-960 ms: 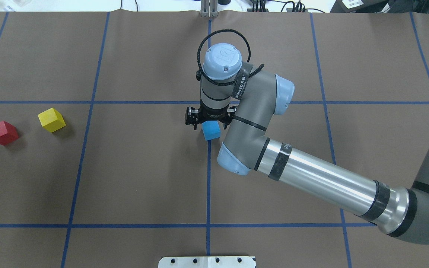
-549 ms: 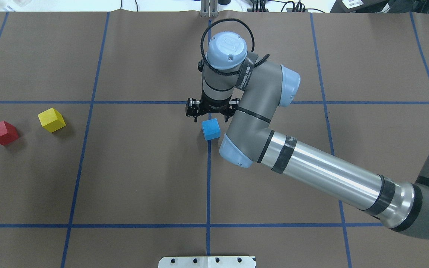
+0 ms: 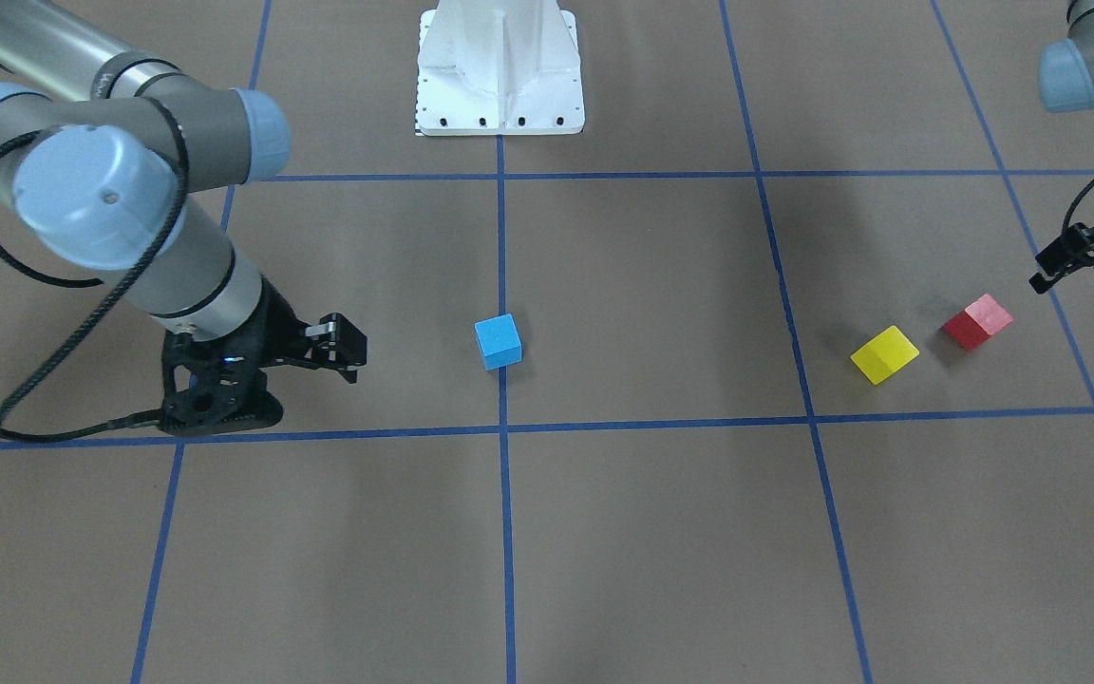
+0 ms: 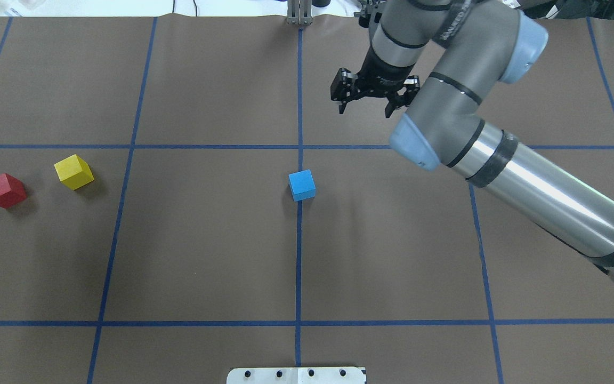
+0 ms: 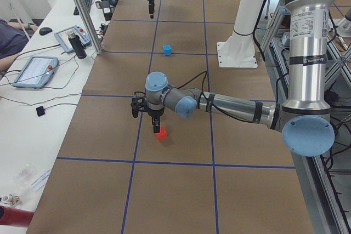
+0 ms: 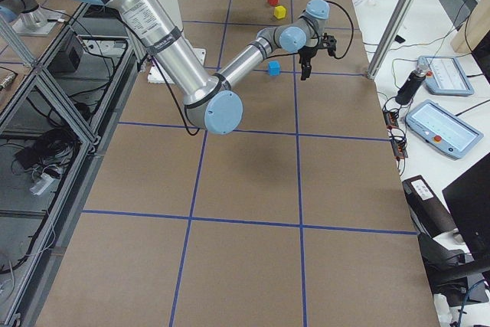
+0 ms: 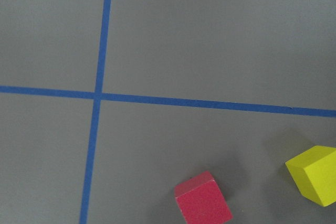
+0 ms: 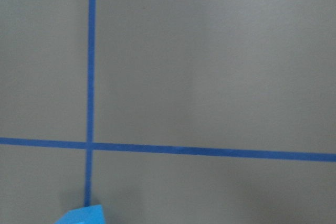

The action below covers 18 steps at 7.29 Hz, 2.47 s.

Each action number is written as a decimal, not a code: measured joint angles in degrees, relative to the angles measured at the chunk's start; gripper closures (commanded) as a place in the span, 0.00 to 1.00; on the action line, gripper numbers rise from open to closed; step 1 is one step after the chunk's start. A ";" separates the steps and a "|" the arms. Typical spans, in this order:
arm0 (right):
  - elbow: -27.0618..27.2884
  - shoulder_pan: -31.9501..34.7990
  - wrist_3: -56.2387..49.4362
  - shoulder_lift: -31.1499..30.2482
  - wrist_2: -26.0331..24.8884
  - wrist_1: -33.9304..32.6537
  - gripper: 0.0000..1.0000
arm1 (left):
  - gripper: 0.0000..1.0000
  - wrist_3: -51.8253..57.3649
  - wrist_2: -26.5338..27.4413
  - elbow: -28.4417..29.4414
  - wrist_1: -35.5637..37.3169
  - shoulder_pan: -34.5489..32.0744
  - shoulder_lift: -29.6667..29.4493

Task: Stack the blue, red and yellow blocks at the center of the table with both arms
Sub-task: 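Raise the right gripper away while the left gripper grasps the red cube, then carry the red cube with the left gripper over the blue cube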

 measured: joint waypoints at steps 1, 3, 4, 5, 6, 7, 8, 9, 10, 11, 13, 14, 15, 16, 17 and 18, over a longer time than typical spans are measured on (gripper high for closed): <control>0.34 1.92 -4.62 -2.37 0.20 -0.02 0.01 | 0.00 -6.10 3.85 1.87 -4.56 4.02 0.84; 0.16 4.00 -10.82 -4.89 0.13 -0.03 0.01 | 0.00 -10.27 7.65 6.36 -9.16 7.67 0.19; -0.01 4.32 -12.00 -5.32 0.02 -0.03 0.01 | 0.00 -11.53 8.15 7.81 -9.88 8.18 -0.79; -0.14 4.43 -12.42 -5.49 -0.05 -0.03 0.01 | 0.00 -12.68 8.32 8.71 -10.11 8.50 -1.75; -0.22 4.45 -12.55 -5.57 -0.15 -0.03 0.01 | 0.00 -13.17 8.40 9.50 -10.24 8.83 -2.29; -0.27 4.46 -12.59 -5.62 -0.27 -0.01 0.01 | 0.00 -13.34 8.43 10.19 -10.31 9.27 -2.62; -0.34 4.43 -12.61 -5.67 -0.36 0.03 0.01 | 0.00 -13.40 8.44 10.71 -10.37 9.78 -2.75; -0.39 4.38 -12.61 -5.69 -0.40 0.07 0.01 | 0.00 -13.42 8.45 11.04 -10.40 10.23 -2.79; -0.41 4.34 -12.61 -5.73 -0.43 0.14 0.01 | 0.01 -13.42 8.45 11.33 -10.43 10.74 -2.82; -0.39 4.29 -12.61 -5.84 -0.45 0.19 0.01 | 0.35 -13.42 8.45 11.65 -10.47 11.30 -2.82; -0.36 4.23 -12.60 -6.02 -0.46 0.25 0.01 | 1.00 -13.69 8.37 12.04 -10.33 12.13 -2.82; -0.31 4.22 -12.48 -6.04 -0.42 0.33 0.01 | 1.00 -13.73 8.27 11.87 -10.04 12.22 -2.77; -0.18 4.22 -12.26 -6.05 -0.34 0.43 0.01 | 1.00 -13.54 8.06 11.14 -9.55 12.20 -2.58; 0.00 4.22 -12.08 -6.06 -0.26 0.47 0.01 | 1.00 -12.89 7.50 9.64 -8.22 11.83 -2.43; 0.07 4.22 -11.98 -6.06 -0.20 0.49 0.01 | 1.00 -10.15 6.66 6.62 -3.91 10.44 -2.59; 0.07 4.22 -11.93 -6.06 -0.15 0.50 0.01 | 1.00 -4.64 6.25 1.45 4.67 8.46 -3.66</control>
